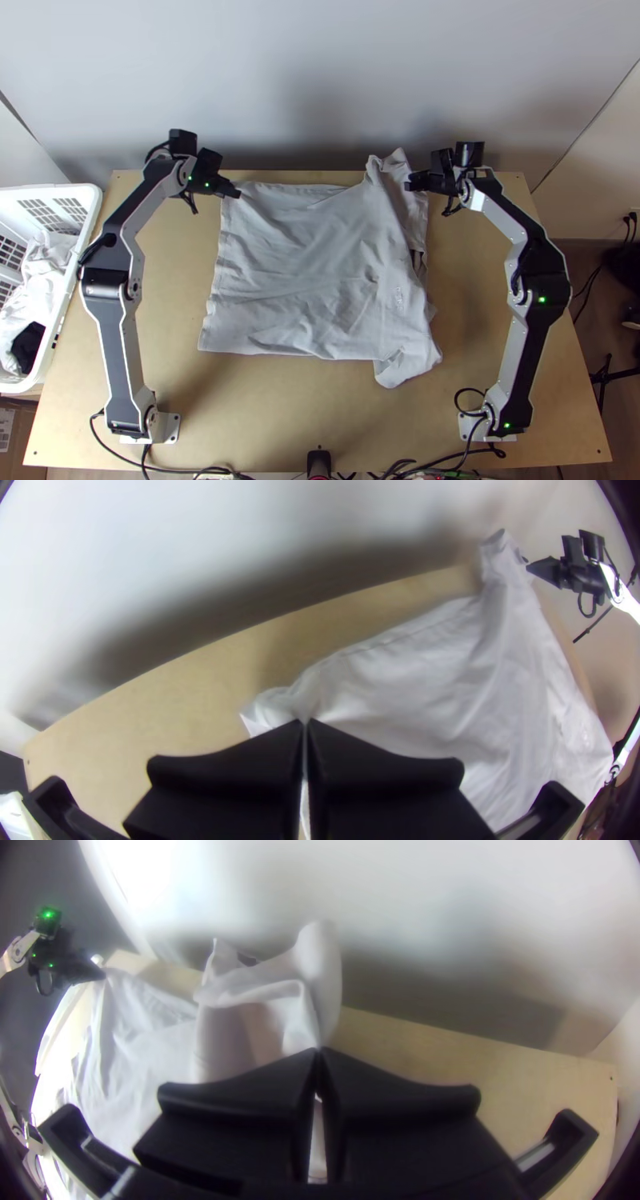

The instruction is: Fold the t-shirt

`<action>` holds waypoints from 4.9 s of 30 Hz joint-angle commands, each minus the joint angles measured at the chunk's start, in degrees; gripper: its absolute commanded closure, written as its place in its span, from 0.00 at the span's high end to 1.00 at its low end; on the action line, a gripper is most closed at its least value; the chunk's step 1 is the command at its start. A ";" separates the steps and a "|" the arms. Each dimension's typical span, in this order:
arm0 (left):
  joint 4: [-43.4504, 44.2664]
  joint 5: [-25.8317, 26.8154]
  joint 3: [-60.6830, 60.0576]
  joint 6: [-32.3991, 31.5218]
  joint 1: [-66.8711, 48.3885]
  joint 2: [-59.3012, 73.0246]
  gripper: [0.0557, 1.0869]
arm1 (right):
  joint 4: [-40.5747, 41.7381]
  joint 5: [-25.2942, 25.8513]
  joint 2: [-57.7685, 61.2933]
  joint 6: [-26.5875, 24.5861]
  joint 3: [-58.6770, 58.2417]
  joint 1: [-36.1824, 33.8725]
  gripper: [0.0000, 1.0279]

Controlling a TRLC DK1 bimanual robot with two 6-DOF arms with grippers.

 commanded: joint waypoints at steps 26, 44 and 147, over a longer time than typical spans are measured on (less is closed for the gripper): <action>1.03 4.12 -11.36 5.24 2.69 -12.20 0.03 | -0.20 0.27 -12.90 -0.39 -9.85 -2.29 0.03; 3.49 4.12 -18.22 5.77 4.63 -18.18 0.03 | 0.06 0.44 -18.00 -1.97 -14.86 -4.40 0.03; 14.66 5.61 -66.38 25.72 8.41 -39.54 0.03 | -19.89 4.48 -50.08 -22.01 -58.63 1.75 0.03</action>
